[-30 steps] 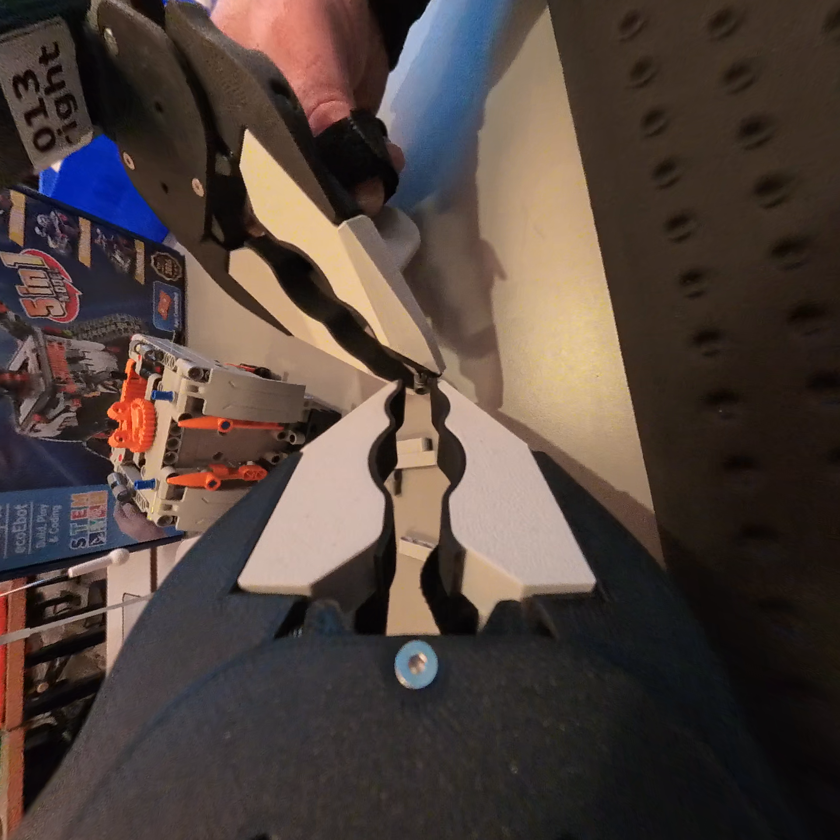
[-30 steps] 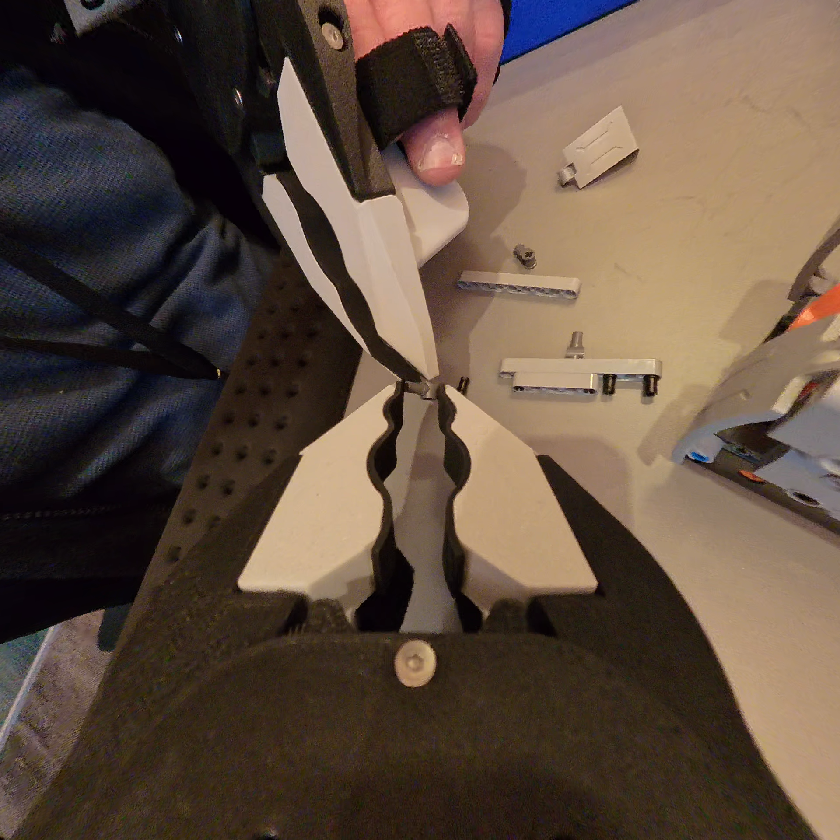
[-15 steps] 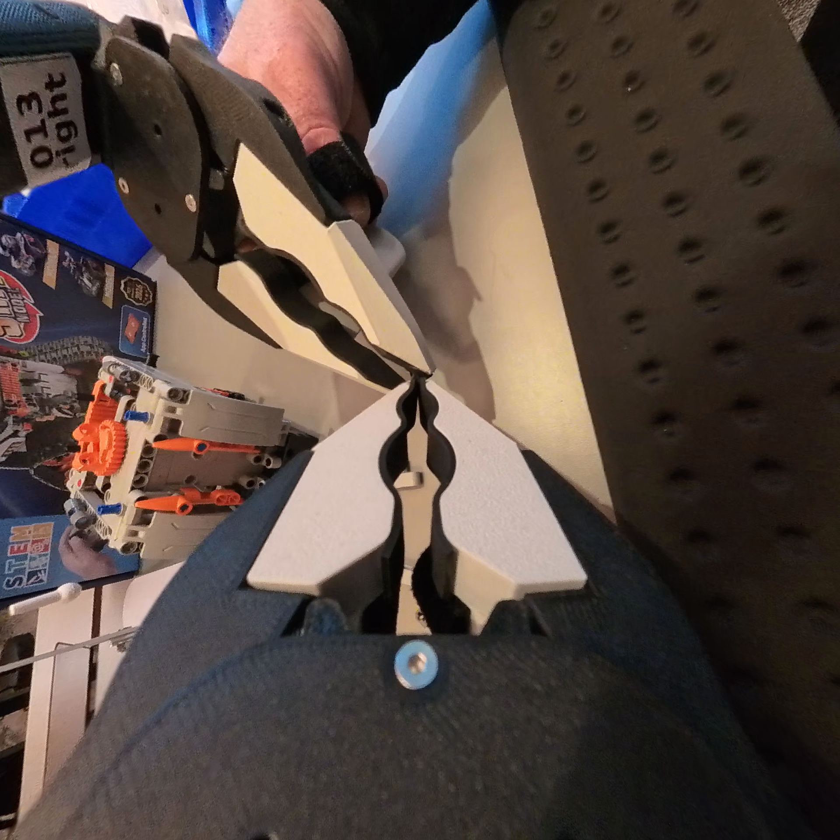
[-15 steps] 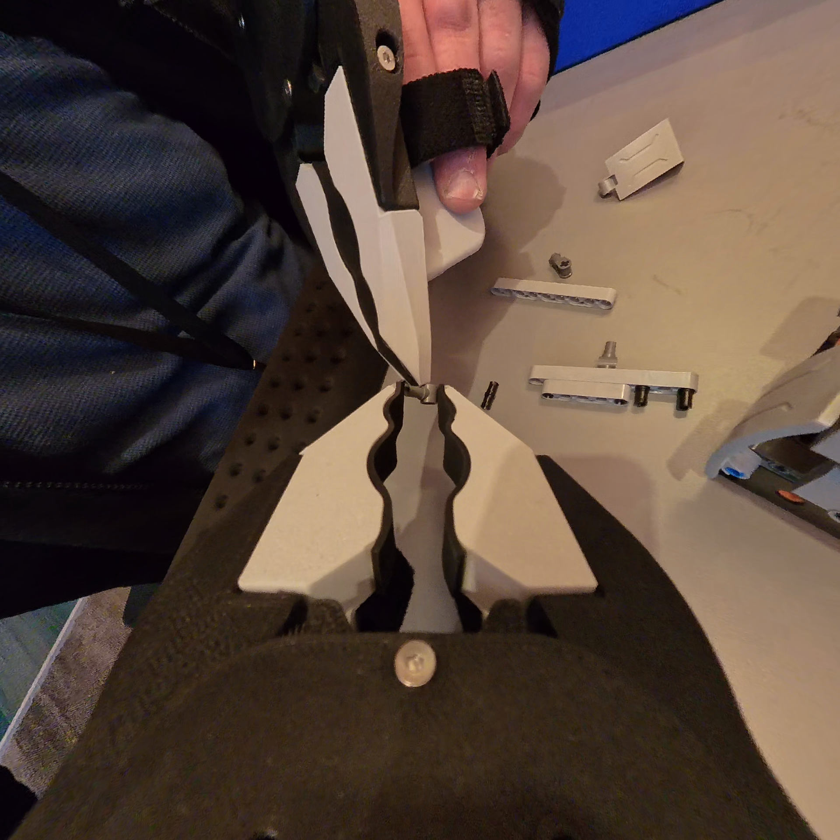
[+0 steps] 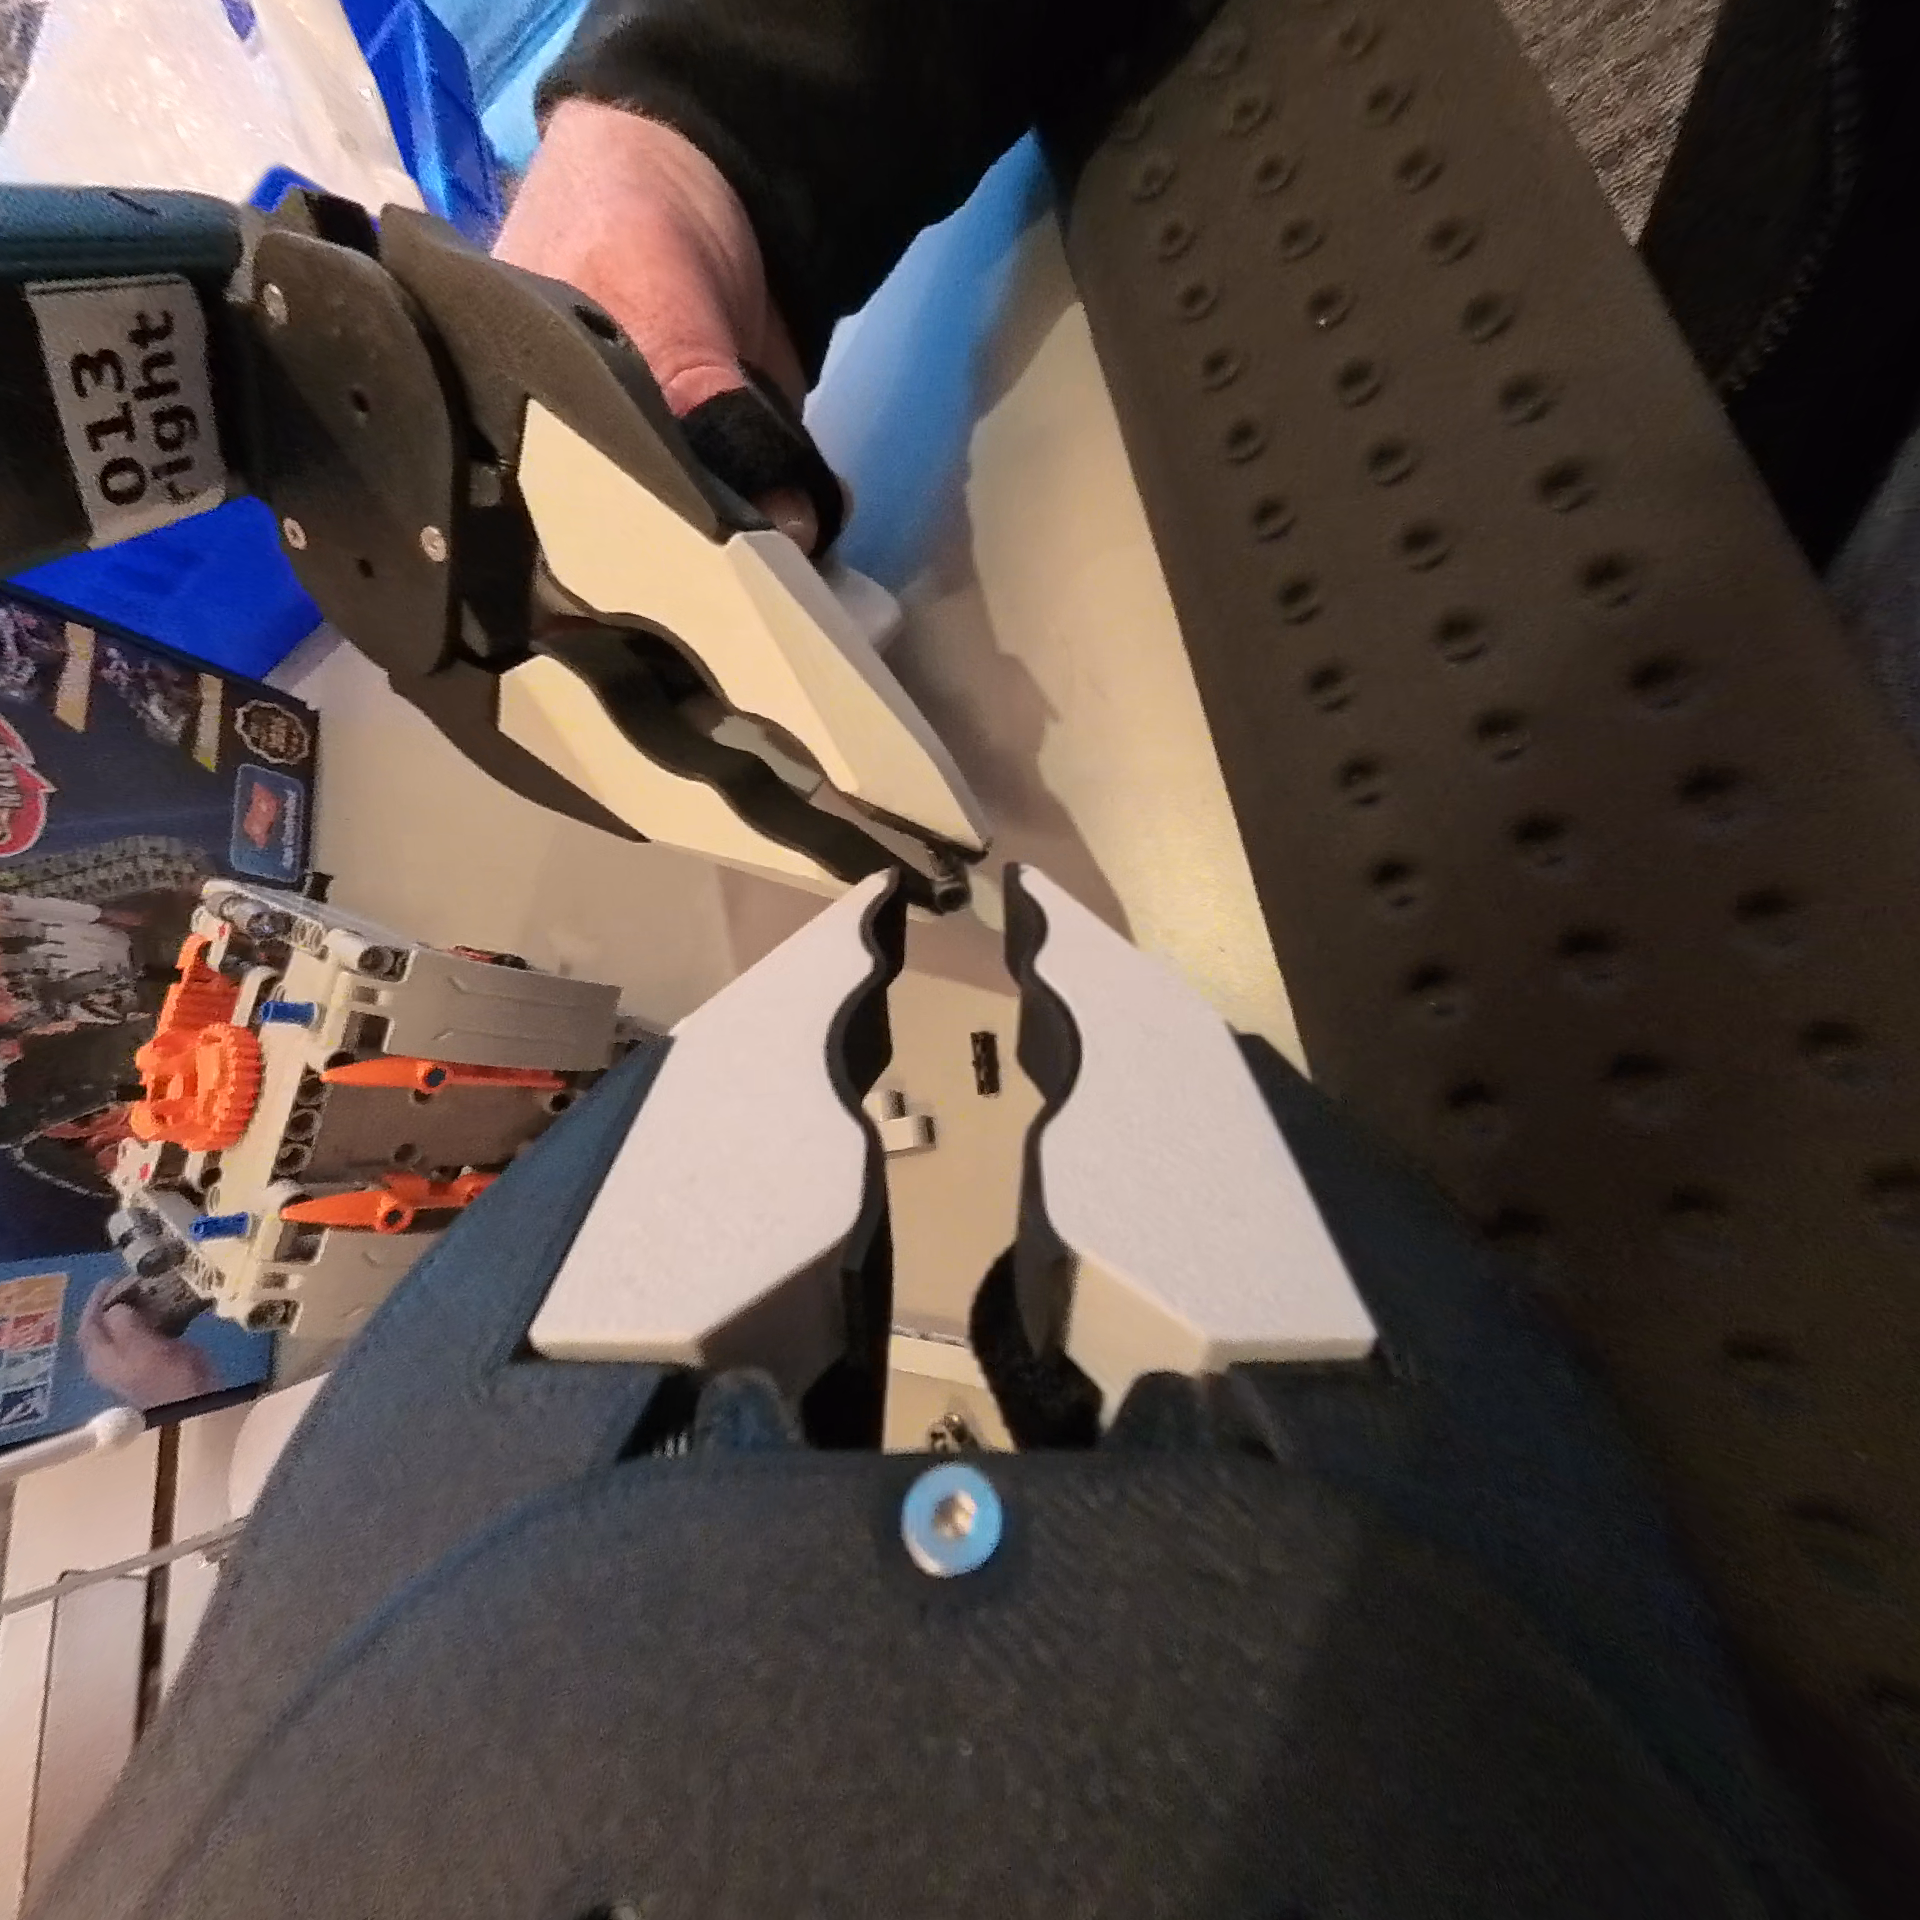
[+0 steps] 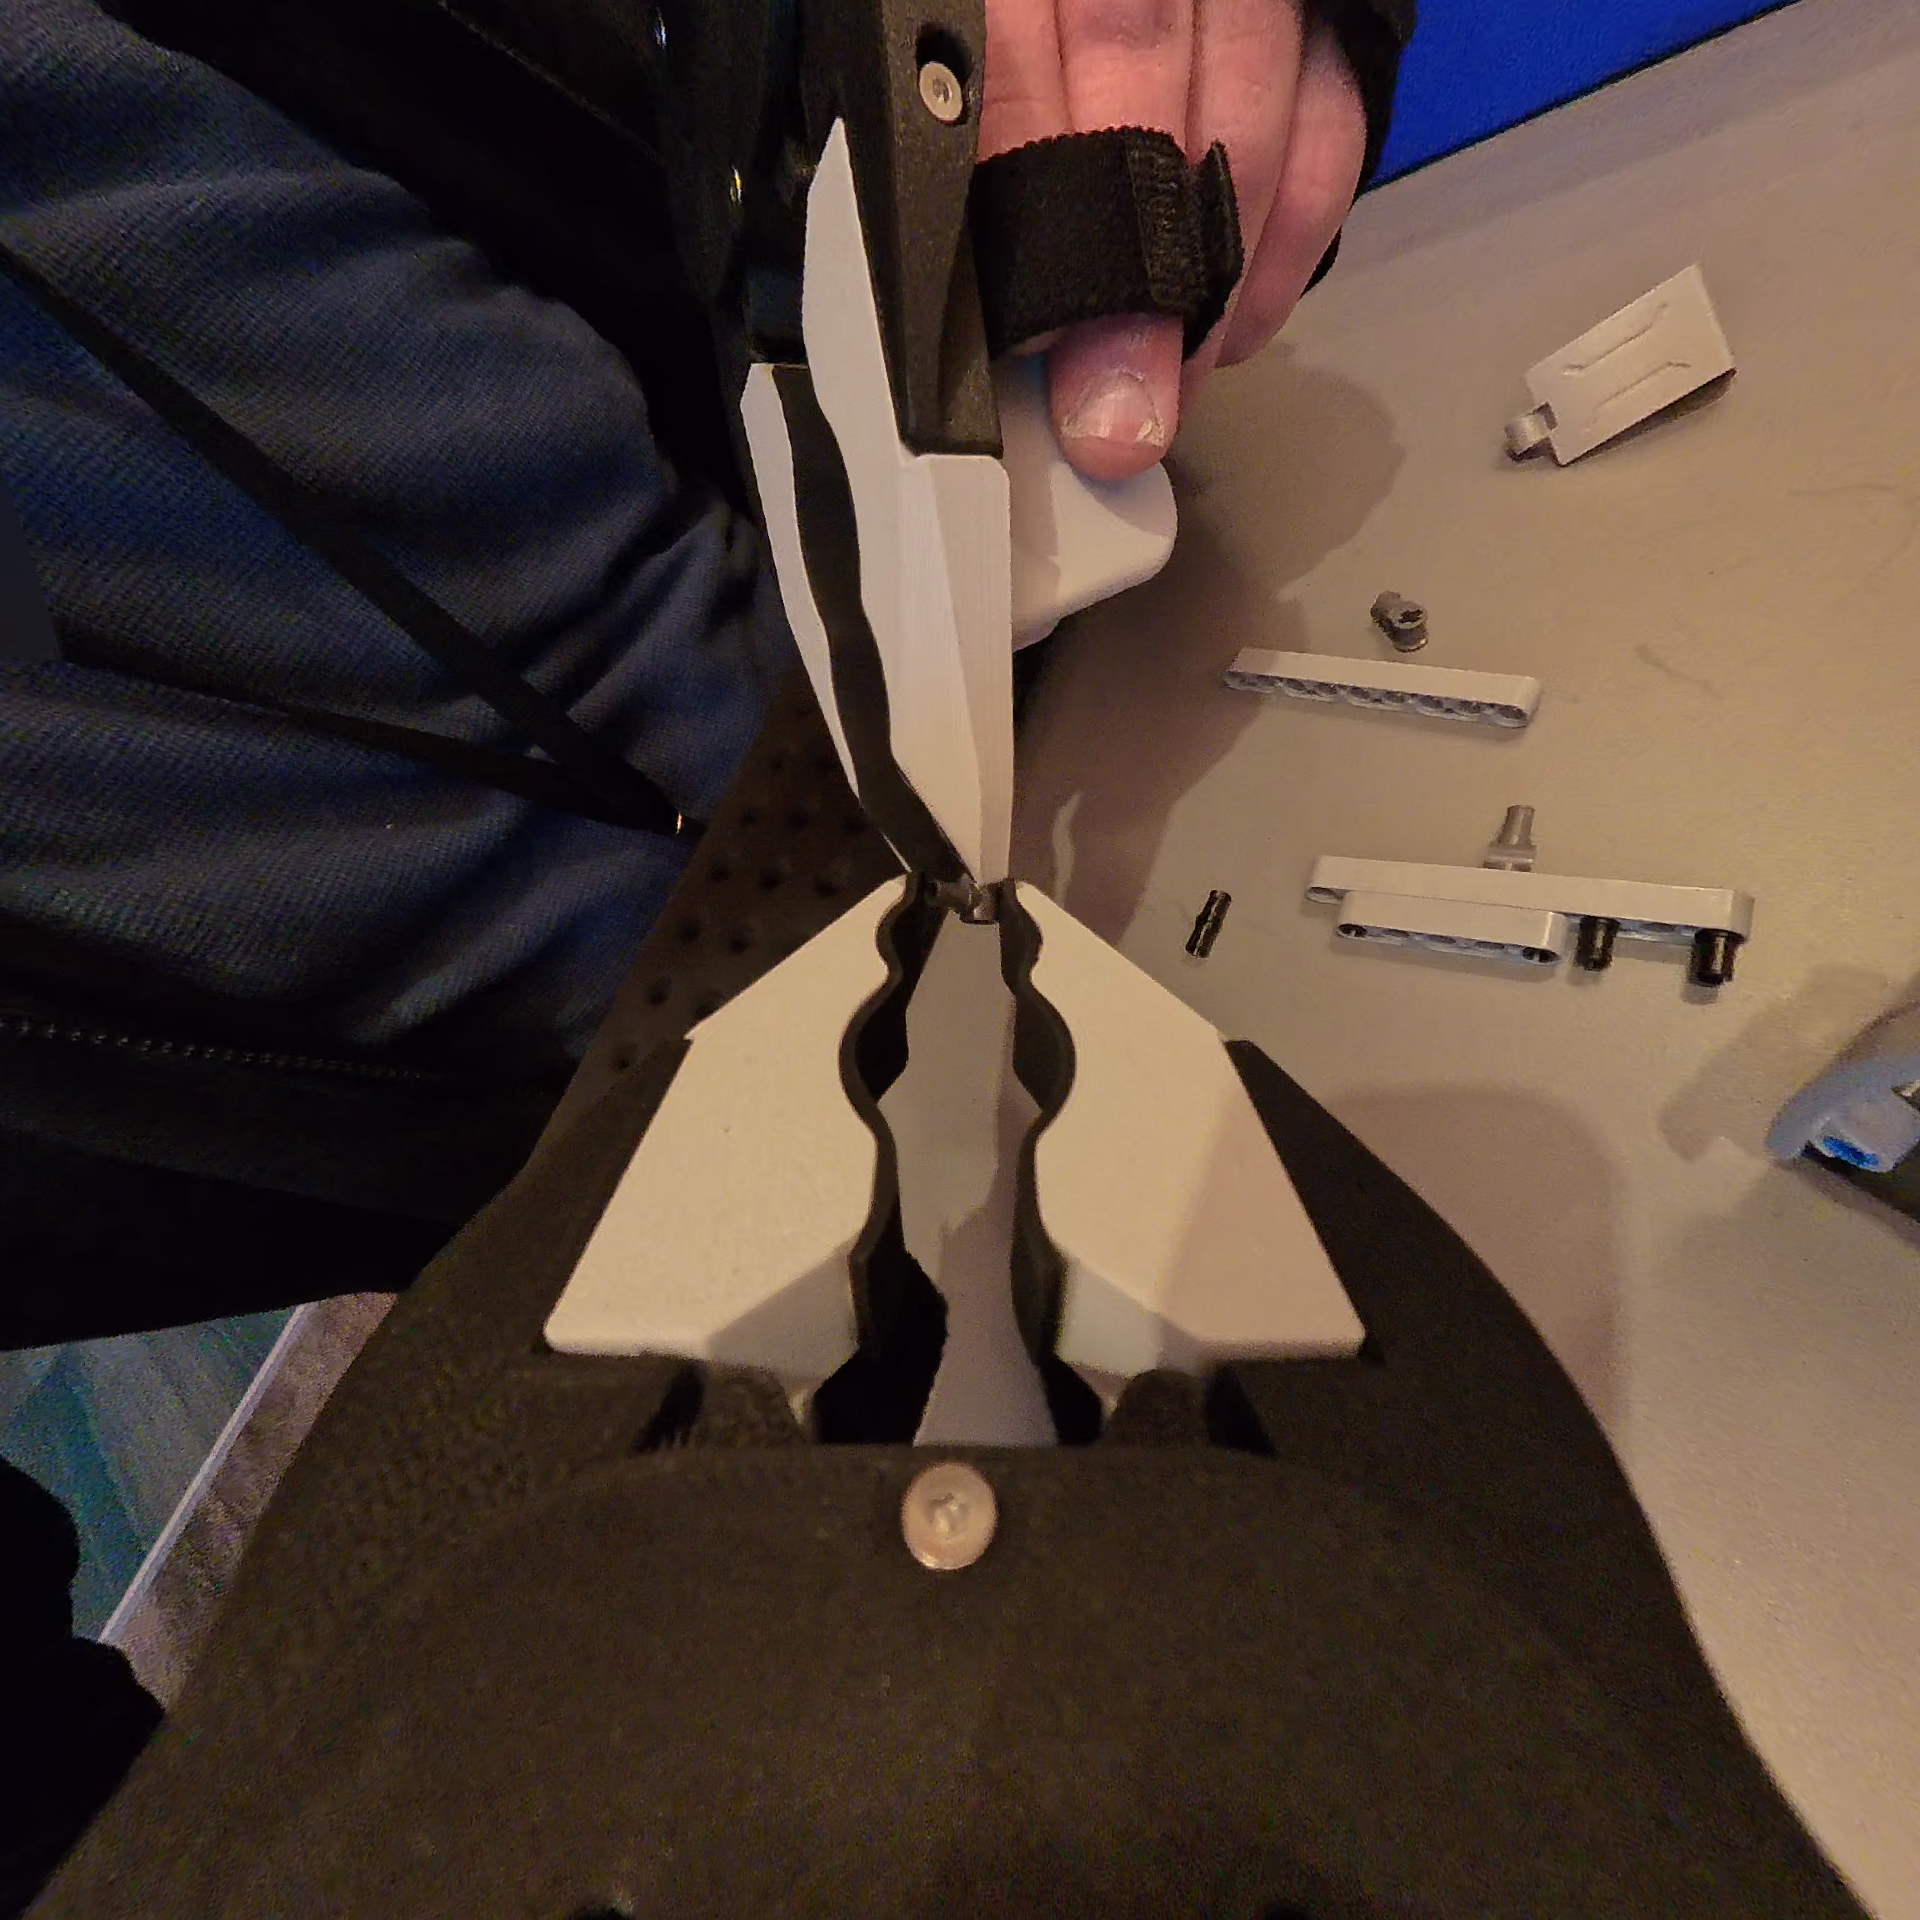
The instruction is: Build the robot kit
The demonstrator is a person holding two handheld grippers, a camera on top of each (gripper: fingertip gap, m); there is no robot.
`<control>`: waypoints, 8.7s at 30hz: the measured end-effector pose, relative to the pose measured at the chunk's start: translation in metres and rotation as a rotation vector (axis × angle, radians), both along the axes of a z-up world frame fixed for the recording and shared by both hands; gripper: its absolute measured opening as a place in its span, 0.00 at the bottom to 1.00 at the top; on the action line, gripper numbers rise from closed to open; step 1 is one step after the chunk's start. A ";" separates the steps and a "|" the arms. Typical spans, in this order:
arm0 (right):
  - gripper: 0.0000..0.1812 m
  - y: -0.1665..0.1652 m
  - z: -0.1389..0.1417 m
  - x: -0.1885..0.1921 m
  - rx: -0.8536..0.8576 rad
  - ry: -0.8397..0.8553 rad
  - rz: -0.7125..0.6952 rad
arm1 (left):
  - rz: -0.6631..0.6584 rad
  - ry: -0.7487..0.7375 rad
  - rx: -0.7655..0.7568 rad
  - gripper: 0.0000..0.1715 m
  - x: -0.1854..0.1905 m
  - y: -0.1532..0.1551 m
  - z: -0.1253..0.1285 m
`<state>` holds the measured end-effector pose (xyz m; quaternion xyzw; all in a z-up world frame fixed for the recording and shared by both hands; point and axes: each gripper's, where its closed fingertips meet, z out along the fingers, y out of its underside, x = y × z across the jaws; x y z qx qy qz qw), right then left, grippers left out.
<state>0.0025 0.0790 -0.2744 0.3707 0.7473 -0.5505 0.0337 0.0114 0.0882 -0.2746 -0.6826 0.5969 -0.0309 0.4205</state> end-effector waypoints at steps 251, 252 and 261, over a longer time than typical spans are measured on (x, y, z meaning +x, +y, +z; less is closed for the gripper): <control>0.02 0.033 -0.056 -0.037 0.692 -0.022 -0.249 | 0.385 -0.158 -0.397 0.23 -0.060 0.040 -0.056; 0.02 0.033 -0.056 -0.037 0.702 -0.022 -0.239 | 0.384 -0.154 -0.394 0.23 -0.060 0.040 -0.056; 0.02 0.033 -0.056 -0.037 0.686 -0.045 -0.173 | 0.375 -0.134 -0.375 0.23 -0.059 0.040 -0.055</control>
